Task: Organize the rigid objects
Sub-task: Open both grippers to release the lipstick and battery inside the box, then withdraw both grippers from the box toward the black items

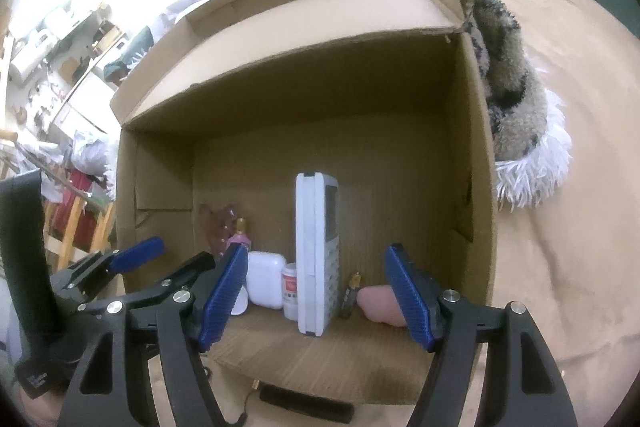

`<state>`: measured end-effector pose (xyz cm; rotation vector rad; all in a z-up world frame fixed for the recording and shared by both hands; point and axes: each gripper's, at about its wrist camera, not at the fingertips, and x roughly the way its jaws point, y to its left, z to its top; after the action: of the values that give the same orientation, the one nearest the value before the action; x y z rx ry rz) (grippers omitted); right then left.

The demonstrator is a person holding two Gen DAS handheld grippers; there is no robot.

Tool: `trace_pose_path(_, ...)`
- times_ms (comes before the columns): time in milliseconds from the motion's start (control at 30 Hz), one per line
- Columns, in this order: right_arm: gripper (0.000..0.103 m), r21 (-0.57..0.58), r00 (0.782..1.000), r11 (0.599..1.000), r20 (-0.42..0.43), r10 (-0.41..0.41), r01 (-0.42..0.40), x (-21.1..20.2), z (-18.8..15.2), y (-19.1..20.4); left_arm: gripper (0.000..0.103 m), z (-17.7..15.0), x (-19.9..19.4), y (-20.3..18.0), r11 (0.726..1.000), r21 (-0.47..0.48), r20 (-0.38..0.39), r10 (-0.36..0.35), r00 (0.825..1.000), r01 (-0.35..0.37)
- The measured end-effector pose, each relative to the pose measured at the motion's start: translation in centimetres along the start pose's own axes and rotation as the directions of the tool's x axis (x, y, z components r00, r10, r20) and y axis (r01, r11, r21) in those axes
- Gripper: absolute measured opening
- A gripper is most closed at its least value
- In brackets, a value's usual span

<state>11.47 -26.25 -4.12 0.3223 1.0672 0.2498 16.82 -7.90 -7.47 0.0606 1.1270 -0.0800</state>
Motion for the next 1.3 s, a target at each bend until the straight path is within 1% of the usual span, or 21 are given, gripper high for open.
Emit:
trace_pose_path(167, 0.075, 0.011, 1.0, 1.0, 0.03, 0.0, 0.0, -1.2, 0.0, 0.1, 0.065, -0.4, -1.7, 0.9, 1.0, -0.014, 0.012, -0.017, 1.0, 0.017)
trace_pose_path(267, 0.075, 0.026, 0.999, 1.0, 0.035, 0.0, -0.001, -2.2, -0.5, -0.1, 0.065, -0.6, -3.2, 1.4, 0.999, -0.019, 0.025, -0.04, 0.999, 0.041)
trace_pose_path(400, 0.075, 0.031, 0.999, 1.0, 0.035, -0.003, 0.002, -3.6, -1.5, -0.1, 0.065, -2.0, -4.9, 2.1, 0.999, -0.015, 0.038, -0.047, 0.998, 0.048)
trace_pose_path(533, 0.075, 0.06, 1.0, 0.998, 0.027, 0.01, -0.012, -4.7, -3.2, -0.4, 0.065, -3.9, -5.6, 2.3, 0.999, -0.017, 0.015, -0.036, 0.999, 0.037)
trace_pose_path(600, 0.075, 0.073, 1.0, 0.997, 0.011, 0.017, -0.018, -4.8, -4.3, -0.3, 0.065, -4.9, -5.4, 2.9, 0.999, -0.035, 0.001, -0.031, 1.0, 0.031)
trace_pose_path(767, 0.075, 0.084, 1.0, 0.996, -0.021, 0.001, 0.001, -5.0, -6.2, -0.3, 0.065, -6.9, -4.8, 4.0, 0.995, -0.095, -0.056, -0.029, 0.998, 0.023)
trace_pose_path(933, 0.075, 0.164, 0.998, 0.986, -0.065, -0.001, 0.012, -4.7, -8.0, -1.5, 0.065, -8.1, -3.7, 5.6, 0.983, -0.179, -0.114, -0.046, 0.992, 0.025)
trace_pose_path(1033, 0.075, 0.213, 0.995, 0.977, -0.096, 0.007, 0.014, -4.1, -8.7, -2.2, 0.065, -8.6, -3.1, 6.3, 0.976, -0.215, -0.137, -0.062, 0.989, 0.032)
trace_pose_path(1167, 0.075, 0.212, 0.992, 0.977, -0.125, -0.006, 0.033, -3.3, -9.0, -2.1, 0.065, -8.9, -2.0, 5.7, 0.981, -0.191, -0.167, -0.068, 0.984, 0.035)
trace_pose_path(1233, 0.075, 0.218, 0.991, 0.975, -0.134, -0.008, 0.037, -2.9, -9.0, -2.1, 0.065, -9.1, -1.4, 4.9, 0.983, -0.176, -0.188, -0.077, 0.979, 0.044)
trace_pose_path(1300, 0.075, 0.229, 0.989, 0.973, -0.146, -0.009, 0.043, -2.5, -9.0, -2.3, 0.065, -9.2, -1.1, 4.1, 0.985, -0.167, -0.193, -0.079, 0.978, 0.046)
